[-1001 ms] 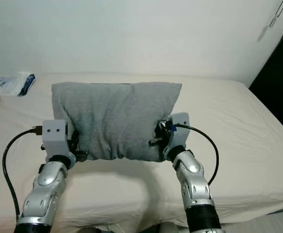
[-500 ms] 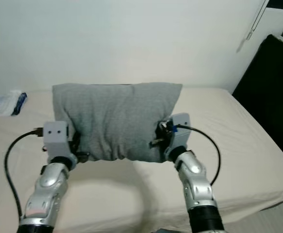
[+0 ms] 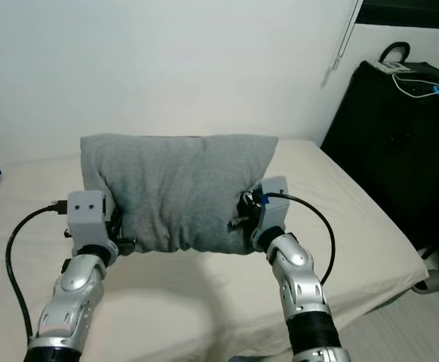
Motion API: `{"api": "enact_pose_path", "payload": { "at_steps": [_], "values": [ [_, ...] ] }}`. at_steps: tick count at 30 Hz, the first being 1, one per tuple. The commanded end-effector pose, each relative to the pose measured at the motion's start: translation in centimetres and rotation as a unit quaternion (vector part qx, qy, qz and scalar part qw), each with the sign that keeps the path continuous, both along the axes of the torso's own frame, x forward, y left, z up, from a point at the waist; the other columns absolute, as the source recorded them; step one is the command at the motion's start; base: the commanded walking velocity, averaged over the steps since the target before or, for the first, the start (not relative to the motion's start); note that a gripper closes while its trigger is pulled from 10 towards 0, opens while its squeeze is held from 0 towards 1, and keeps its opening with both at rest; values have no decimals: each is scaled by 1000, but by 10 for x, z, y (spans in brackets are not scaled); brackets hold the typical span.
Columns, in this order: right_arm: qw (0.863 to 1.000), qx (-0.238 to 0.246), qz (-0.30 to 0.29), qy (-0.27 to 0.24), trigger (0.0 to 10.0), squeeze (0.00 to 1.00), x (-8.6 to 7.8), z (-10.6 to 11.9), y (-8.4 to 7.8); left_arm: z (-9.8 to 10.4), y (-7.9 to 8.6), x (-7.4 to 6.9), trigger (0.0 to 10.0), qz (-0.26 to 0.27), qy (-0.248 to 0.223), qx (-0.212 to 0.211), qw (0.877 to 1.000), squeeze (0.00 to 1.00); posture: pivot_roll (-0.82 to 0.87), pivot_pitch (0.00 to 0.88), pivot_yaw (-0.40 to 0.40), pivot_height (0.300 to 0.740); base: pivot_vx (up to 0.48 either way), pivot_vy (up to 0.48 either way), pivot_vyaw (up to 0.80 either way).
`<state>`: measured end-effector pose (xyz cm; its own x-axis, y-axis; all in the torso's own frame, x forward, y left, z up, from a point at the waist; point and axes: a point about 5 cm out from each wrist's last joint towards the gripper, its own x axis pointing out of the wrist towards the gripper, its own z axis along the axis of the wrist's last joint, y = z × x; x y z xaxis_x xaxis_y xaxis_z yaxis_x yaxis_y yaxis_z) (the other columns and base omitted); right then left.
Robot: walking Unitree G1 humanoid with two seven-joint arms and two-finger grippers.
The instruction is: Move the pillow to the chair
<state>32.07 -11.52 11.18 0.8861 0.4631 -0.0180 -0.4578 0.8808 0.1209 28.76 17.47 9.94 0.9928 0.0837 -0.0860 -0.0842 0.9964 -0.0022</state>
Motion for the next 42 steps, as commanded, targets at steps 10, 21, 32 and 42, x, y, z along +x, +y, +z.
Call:
{"api": "enact_pose_path", "payload": {
  "at_steps": [10, 21, 32, 42],
  "values": [
    [999, 6, 49, -15, 10000, 0, 2, 6, 24, 17, -18, 10, 10000, -40, -46, 4, 998, 0, 44, 0, -148, 732, 0, 0, 0],
    [987, -118, 30, 101, 10000, 0, -11, -58, 14, -45, -23, -11, 10000, -87, 76, 82, 990, 0, 53, 0, -141, 732, 0, 0, 0],
    [979, -133, -22, 155, 10000, 0, -23, -83, -5, -80, -30, -38, 10000, -109, 150, 56, 981, 0, 48, 0, -125, 732, 0, 0, 0],
    [958, -179, 48, 218, 10000, 0, -38, -108, 6, -103, -45, -59, 10000, -212, 210, 47, 953, 0, 52, 0, -123, 732, 0, 0, 0]
  ]
}}
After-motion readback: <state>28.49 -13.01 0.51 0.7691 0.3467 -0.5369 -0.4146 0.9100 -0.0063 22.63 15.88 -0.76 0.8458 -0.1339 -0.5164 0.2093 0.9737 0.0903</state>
